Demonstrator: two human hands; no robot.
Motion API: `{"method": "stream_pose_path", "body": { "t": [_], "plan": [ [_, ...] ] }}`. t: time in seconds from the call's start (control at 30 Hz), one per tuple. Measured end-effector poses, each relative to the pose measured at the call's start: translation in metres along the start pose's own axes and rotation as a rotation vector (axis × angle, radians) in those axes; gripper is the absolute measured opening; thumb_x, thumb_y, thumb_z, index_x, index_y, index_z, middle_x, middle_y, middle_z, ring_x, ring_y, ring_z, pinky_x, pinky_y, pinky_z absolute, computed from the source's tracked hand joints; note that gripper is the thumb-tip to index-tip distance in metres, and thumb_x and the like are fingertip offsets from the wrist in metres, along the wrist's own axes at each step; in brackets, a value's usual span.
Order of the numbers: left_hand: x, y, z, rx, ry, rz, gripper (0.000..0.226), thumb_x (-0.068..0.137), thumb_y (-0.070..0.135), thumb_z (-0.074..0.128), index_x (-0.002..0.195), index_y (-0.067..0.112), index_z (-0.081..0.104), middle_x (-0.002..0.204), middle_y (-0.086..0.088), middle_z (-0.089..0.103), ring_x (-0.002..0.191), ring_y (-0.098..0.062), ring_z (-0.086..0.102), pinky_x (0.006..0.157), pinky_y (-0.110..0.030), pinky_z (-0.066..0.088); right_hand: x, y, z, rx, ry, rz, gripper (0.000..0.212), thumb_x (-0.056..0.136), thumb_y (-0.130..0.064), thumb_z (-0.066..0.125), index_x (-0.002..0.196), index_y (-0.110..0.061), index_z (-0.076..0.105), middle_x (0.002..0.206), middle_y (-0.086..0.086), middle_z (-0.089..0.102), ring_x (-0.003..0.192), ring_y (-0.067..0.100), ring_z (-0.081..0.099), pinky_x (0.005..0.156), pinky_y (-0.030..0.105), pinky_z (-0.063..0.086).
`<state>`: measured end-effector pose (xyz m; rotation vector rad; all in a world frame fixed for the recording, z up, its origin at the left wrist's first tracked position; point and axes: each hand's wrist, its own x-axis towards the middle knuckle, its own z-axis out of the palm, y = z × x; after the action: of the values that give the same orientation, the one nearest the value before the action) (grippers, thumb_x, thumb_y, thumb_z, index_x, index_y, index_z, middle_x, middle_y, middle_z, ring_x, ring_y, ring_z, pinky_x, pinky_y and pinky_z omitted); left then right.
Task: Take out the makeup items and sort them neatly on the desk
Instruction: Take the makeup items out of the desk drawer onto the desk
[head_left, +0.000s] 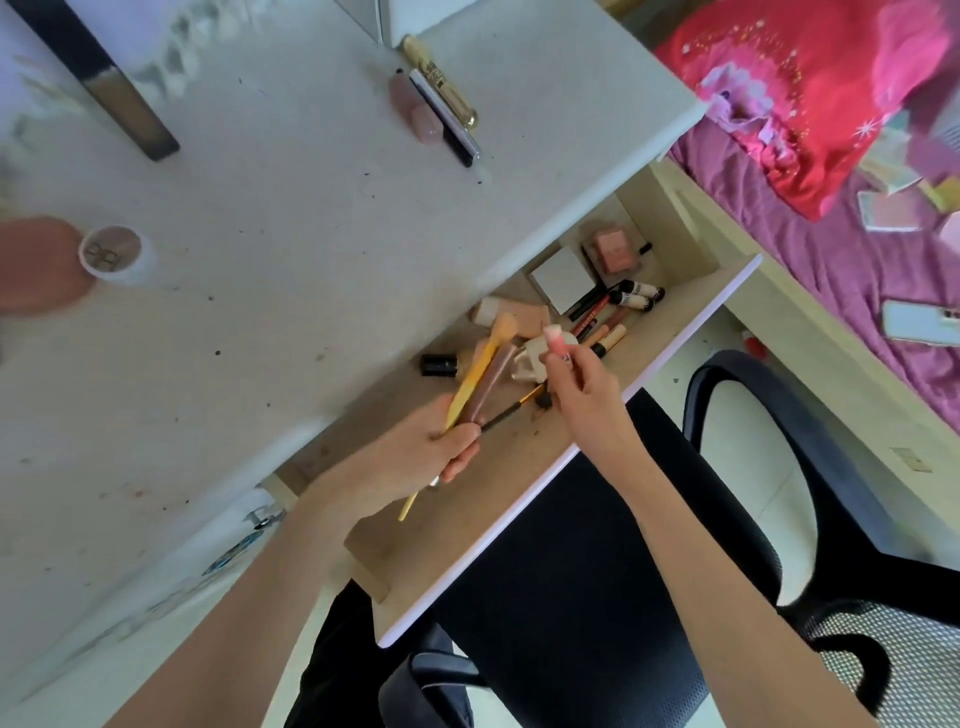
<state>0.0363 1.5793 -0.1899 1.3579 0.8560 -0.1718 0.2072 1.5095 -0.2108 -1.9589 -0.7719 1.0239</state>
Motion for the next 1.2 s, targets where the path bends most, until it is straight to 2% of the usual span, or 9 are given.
{"method": "stream_pose_path", "body": {
  "t": [0.17, 0.27, 0.5, 0.63, 0.73, 0.8, 0.93, 1.07, 1.2],
  "plan": [
    [0.004, 0.038, -0.033, -0.232, 0.186, 0.092, 0.013, 0.097, 0.009, 0.04, 0.106, 0.008, 0.05, 0.068, -0.003, 0.049, 0.063, -0.013, 0.047, 0.064, -0.024, 0.043, 0.029, -0.044, -0.005, 0.081, 0.074, -0.088, 0.02, 0.096, -0.033, 0.046, 0.08, -0.024, 0.054, 0.07, 0.0, 0.048, 0.06, 0.01, 0.042, 0.058, 0.023, 0.038],
    [0.016, 0.053, -0.056, -0.374, 0.352, 0.13, 0.013, 0.096, 0.003, 0.04, 0.102, 0.005, 0.051, 0.071, -0.006, 0.049, 0.064, -0.016, 0.046, 0.064, -0.027, 0.042, 0.058, -0.066, -0.002, 0.042, 0.107, -0.076, 0.031, 0.096, -0.043, 0.042, 0.091, -0.017, 0.06, 0.07, 0.0, 0.05, 0.058, 0.008, 0.044, 0.058, 0.021, 0.041],
    [0.088, 0.088, -0.116, -0.542, 0.744, 0.067, 0.016, 0.094, -0.003, 0.037, 0.107, 0.005, 0.041, 0.078, -0.006, 0.045, 0.06, -0.013, 0.045, 0.057, -0.022, 0.042, 0.15, -0.115, 0.005, -0.165, 0.151, -0.088, 0.026, 0.097, -0.019, 0.042, 0.105, -0.001, 0.059, 0.079, 0.009, 0.055, 0.07, 0.022, 0.051, 0.069, 0.037, 0.048],
    [0.126, 0.1, -0.14, -0.405, 0.807, 0.016, 0.009, 0.09, 0.0, 0.044, 0.096, 0.006, 0.046, 0.079, -0.007, 0.05, 0.07, -0.023, 0.058, 0.068, -0.032, 0.054, 0.195, -0.137, 0.008, -0.268, 0.204, -0.11, 0.025, 0.094, -0.02, 0.045, 0.102, -0.006, 0.064, 0.072, 0.0, 0.054, 0.058, 0.011, 0.045, 0.055, 0.023, 0.038],
    [0.14, 0.109, -0.149, -0.342, 0.82, -0.02, 0.018, 0.086, 0.002, 0.045, 0.102, -0.001, 0.053, 0.092, -0.015, 0.058, 0.092, -0.034, 0.063, 0.083, -0.041, 0.054, 0.22, -0.147, 0.016, -0.318, 0.194, -0.129, 0.025, 0.094, -0.022, 0.047, 0.105, -0.01, 0.066, 0.081, 0.002, 0.059, 0.066, 0.013, 0.049, 0.064, 0.026, 0.039],
    [0.146, 0.113, -0.152, -0.268, 0.825, -0.036, 0.027, 0.086, 0.008, 0.047, 0.109, -0.005, 0.053, 0.105, -0.02, 0.06, 0.096, -0.034, 0.062, 0.077, -0.036, 0.053, 0.233, -0.152, 0.022, -0.339, 0.19, -0.125, 0.026, 0.094, -0.024, 0.048, 0.107, -0.01, 0.065, 0.088, 0.003, 0.062, 0.077, 0.016, 0.053, 0.069, 0.025, 0.04],
    [0.148, 0.115, -0.155, -0.059, 0.827, -0.025, 0.029, 0.088, 0.028, 0.055, 0.093, -0.001, 0.058, 0.094, -0.015, 0.062, 0.095, -0.031, 0.06, 0.064, -0.028, 0.045, 0.247, -0.159, 0.029, -0.315, 0.163, -0.099, 0.045, 0.09, -0.044, 0.055, 0.118, -0.01, 0.061, 0.1, 0.003, 0.064, 0.095, 0.016, 0.057, 0.088, 0.027, 0.045],
    [0.146, 0.109, -0.16, 0.116, 0.833, -0.033, 0.038, 0.089, 0.028, 0.052, 0.104, -0.008, 0.056, 0.11, -0.023, 0.058, 0.095, -0.032, 0.056, 0.063, -0.025, 0.036, 0.247, -0.161, 0.029, -0.31, 0.133, -0.142, 0.036, 0.091, -0.034, 0.054, 0.118, -0.011, 0.062, 0.113, 0.004, 0.065, 0.105, 0.016, 0.057, 0.086, 0.022, 0.042],
    [0.139, 0.106, -0.161, 0.142, 0.89, 0.021, 0.027, 0.09, 0.018, 0.051, 0.113, 0.004, 0.051, 0.116, -0.015, 0.052, 0.081, -0.016, 0.043, 0.061, -0.014, 0.028, 0.243, -0.161, 0.03, -0.374, 0.091, -0.191, 0.03, 0.094, -0.021, 0.045, 0.116, -0.014, 0.064, 0.111, 0.005, 0.067, 0.1, 0.018, 0.059, 0.082, 0.022, 0.042]
  ]
}}
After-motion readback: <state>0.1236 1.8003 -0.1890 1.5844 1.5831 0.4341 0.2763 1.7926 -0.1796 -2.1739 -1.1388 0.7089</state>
